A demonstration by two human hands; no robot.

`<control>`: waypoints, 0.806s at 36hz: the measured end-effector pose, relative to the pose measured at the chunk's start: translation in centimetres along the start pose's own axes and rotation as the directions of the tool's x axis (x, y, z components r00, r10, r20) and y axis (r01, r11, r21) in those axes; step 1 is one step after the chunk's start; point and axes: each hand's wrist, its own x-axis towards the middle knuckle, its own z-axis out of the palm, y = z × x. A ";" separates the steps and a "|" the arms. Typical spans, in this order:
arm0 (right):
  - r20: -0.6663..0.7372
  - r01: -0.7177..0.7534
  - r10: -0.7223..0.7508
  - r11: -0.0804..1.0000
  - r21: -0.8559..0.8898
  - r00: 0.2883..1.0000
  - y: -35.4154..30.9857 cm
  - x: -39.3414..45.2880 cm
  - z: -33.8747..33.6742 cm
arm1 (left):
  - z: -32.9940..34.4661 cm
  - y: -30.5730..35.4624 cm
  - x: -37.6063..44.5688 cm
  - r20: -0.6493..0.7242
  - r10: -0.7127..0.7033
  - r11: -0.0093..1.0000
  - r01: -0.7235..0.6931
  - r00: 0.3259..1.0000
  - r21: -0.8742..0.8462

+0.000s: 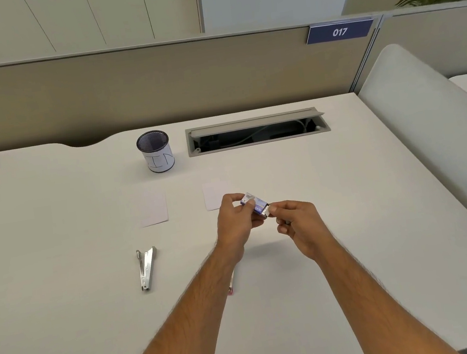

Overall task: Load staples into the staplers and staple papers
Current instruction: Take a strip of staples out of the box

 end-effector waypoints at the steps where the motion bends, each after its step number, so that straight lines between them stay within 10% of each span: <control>1: 0.003 -0.002 0.002 1.000 0.006 1.000 -0.1 0.0 0.1 | 0.0 0.0 0.0 -0.010 -0.007 1.000 0.007 1.000 -0.001; 29: -0.056 -0.005 0.001 0.997 -0.073 0.998 0.1 0.6 0.2 | 0.0 -0.1 0.0 0.016 -0.016 1.000 0.016 1.000 0.016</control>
